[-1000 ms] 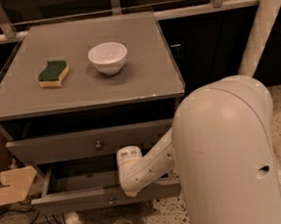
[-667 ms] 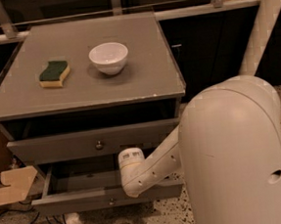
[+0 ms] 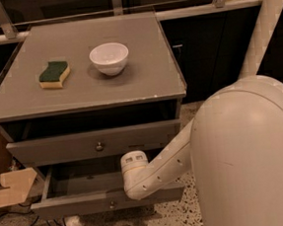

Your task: Open middle drawer

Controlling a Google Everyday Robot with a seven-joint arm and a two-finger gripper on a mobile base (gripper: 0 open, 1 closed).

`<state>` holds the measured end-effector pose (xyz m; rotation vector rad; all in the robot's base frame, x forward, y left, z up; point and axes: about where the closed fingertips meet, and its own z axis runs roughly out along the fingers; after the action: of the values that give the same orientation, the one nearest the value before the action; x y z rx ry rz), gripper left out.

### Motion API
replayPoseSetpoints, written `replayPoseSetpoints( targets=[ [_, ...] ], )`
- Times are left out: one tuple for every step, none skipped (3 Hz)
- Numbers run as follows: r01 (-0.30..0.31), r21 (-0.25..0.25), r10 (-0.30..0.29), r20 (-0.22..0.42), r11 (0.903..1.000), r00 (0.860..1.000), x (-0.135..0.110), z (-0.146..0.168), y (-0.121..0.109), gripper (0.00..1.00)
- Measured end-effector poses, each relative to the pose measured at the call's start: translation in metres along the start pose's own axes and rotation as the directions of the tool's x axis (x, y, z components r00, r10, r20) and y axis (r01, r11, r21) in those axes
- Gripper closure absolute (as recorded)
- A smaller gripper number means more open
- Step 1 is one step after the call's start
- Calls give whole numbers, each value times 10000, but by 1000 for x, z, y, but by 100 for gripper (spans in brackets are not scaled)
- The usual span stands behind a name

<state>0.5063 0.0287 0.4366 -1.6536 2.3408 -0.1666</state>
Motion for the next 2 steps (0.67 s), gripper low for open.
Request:
replayPoseSetpoints(
  targets=[
    [0, 0, 0, 0, 10000, 10000, 0, 0, 0, 100],
    [0, 0, 0, 0, 10000, 10000, 0, 0, 0, 82]
  ],
)
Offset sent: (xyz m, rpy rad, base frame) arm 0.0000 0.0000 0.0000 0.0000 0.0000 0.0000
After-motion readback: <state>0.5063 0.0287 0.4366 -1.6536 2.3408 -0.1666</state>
